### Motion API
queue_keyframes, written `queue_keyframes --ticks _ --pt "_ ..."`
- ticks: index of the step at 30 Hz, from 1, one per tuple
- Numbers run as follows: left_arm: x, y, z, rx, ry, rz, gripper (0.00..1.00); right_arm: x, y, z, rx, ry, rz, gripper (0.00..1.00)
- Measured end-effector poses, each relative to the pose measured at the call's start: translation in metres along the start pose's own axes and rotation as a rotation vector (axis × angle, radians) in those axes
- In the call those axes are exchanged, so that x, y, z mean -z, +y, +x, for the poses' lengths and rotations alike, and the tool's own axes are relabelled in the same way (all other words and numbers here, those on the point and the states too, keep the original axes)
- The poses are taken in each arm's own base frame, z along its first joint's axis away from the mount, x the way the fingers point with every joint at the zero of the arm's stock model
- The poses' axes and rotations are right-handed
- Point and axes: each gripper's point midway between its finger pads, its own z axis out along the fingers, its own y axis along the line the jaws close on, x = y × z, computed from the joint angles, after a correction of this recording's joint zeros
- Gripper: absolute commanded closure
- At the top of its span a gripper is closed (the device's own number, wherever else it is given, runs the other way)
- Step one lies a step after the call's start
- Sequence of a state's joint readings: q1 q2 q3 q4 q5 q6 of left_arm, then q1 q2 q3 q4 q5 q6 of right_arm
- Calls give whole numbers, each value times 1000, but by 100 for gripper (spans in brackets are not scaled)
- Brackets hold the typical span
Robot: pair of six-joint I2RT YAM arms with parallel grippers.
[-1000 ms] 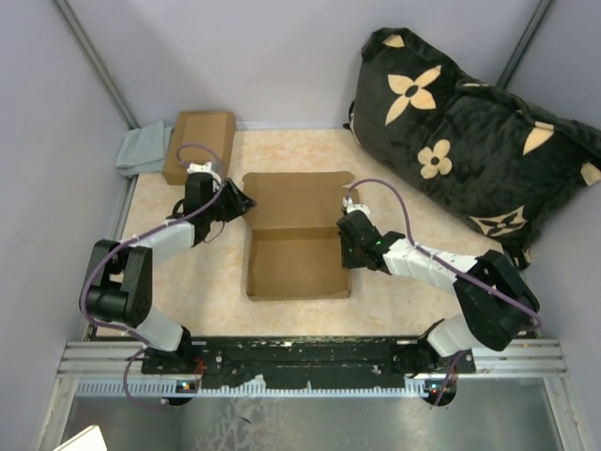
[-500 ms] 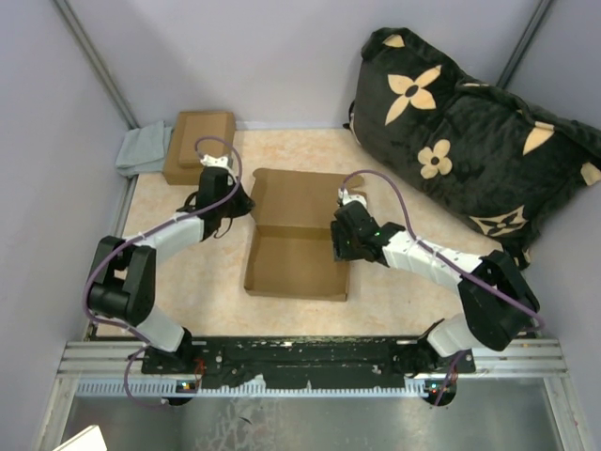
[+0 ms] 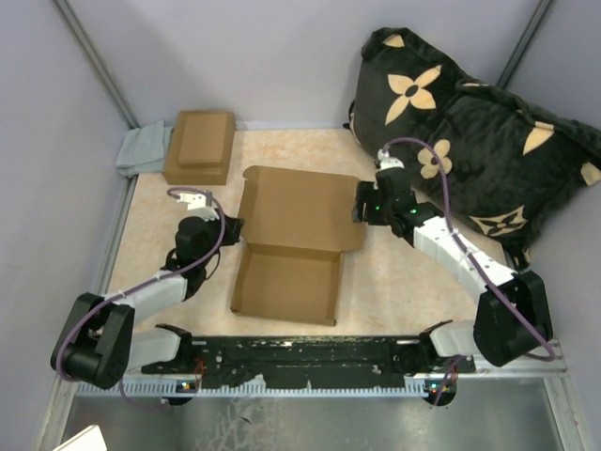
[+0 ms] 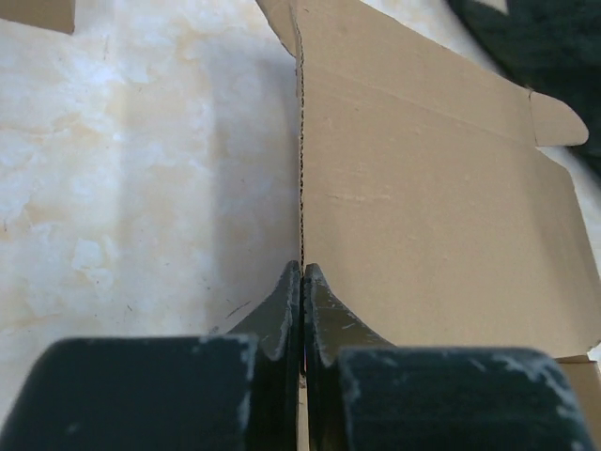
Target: Fold the paper box
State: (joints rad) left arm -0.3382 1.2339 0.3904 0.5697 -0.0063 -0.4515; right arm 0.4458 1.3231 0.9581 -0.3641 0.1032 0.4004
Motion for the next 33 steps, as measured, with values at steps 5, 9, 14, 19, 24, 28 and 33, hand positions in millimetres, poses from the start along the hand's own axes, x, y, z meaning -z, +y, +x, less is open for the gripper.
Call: queue_keyframes --ticks 5,9,14,19,24,28,33 --pt "13 -8 -10 -2 -88 63 100 -9 -17 -20 -81 -27 -48 32" --pt "26 -18 -28 -12 -179 114 100 -24 -16 -15 -88 7 -99 25" --pt "40 -23 -39 -24 -260 154 100 -34 -5 -7 -62 43 -166 15" --pt "48 -21 -36 -32 -285 165 100 -47 -3 -4 -40 53 -189 14" --pt "50 -23 -38 -41 -305 176 100 -58 8 -2 -21 59 -258 22" --pt "50 -23 -40 -46 -311 176 100 -55 23 -8 -16 43 -347 34" --pt "50 -20 -41 -55 -318 161 100 -51 32 -19 -27 23 -398 41"
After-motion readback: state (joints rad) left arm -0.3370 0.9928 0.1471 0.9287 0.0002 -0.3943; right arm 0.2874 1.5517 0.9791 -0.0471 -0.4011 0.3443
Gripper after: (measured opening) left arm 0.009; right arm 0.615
